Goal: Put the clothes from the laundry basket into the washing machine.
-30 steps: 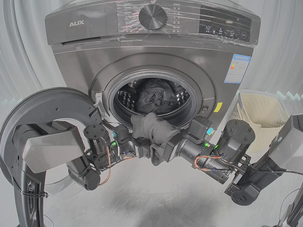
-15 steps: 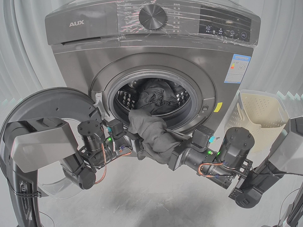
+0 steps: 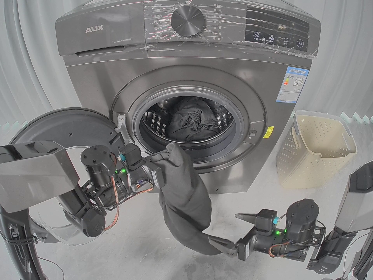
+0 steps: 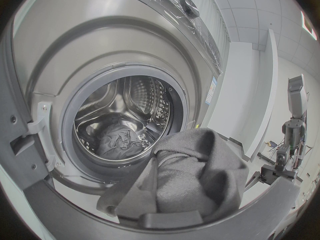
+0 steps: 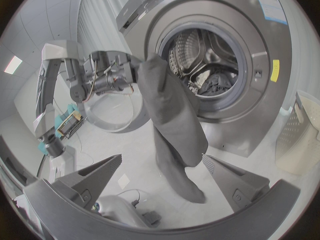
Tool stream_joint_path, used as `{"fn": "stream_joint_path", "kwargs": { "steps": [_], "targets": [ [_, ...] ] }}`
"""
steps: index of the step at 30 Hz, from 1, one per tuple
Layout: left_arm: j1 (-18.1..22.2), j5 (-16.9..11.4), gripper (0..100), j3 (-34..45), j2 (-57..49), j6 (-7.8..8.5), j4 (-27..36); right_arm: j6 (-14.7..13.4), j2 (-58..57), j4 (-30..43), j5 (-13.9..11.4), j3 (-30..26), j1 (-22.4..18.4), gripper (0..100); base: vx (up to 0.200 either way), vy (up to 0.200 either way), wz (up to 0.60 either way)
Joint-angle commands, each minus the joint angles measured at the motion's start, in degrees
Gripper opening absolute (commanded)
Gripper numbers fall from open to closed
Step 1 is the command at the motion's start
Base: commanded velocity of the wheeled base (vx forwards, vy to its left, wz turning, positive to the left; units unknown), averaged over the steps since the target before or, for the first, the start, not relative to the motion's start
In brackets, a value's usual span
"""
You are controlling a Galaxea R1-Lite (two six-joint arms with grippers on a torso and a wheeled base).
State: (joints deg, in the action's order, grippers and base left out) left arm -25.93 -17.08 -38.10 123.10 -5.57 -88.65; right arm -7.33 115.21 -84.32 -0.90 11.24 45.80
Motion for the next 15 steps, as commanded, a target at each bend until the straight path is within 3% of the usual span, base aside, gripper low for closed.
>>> {"fn": "stream_joint_path", "kwargs": {
  "steps": [1,5,9,15],
  "targets": [
    [-0.09,-0.06,0,4.79,-5.06,-0.58,-0.12,-0.23,0.45,-2.25,-2.09,-6.32,0.96,100,0.000,0.000,0.00],
    [0.09,-0.06,0,6.45,-6.21,-0.67,-0.12,-0.76,0.71,-4.10,-1.73,-6.14,-0.01,100,0.000,0.000,0.00],
    [-0.17,-0.06,0,8.30,-8.40,-2.43,-0.03,-1.55,0.63,-4.18,-1.73,-4.30,-5.63,100,0.000,0.000,0.00],
    [-0.26,0.56,0,9.71,-9.28,-2.08,-0.12,-2.17,-0.16,-4.27,-1.73,-1.13,-11.17,100,0.000,0.000,0.00]
  ]
}}
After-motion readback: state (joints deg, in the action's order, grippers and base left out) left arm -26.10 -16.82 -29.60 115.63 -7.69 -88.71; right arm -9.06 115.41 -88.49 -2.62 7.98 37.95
